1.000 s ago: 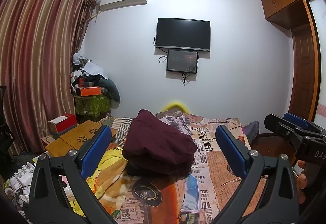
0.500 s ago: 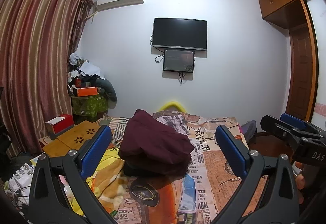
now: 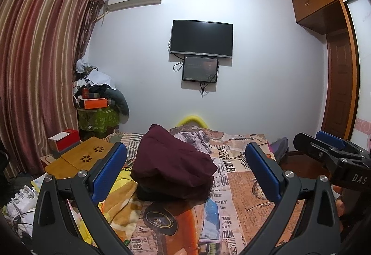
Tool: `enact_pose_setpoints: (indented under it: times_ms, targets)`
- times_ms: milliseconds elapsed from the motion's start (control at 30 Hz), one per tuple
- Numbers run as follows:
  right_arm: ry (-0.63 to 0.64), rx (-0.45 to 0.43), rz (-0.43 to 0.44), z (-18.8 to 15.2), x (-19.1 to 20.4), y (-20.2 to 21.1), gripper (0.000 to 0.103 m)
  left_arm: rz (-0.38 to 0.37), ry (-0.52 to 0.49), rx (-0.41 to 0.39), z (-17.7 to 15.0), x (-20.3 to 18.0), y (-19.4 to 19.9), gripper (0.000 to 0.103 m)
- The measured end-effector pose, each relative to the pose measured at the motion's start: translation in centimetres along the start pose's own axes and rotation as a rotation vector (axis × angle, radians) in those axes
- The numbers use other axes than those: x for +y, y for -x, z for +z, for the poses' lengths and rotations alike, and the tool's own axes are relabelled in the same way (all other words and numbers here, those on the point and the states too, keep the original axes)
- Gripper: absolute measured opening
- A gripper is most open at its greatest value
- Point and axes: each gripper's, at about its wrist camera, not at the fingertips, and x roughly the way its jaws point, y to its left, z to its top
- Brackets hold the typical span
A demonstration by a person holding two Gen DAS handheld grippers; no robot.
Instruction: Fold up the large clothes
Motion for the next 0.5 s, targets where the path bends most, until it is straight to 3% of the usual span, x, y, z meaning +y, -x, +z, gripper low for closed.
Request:
enact_pose_setpoints:
  times_ms: [500]
  targets:
    - [-0.014, 0.008, -0.008, -0.31, -0.18, -0.23, 0.103, -0.008, -0.012, 0.012, -0.17, -0.54, -0.33, 0.103]
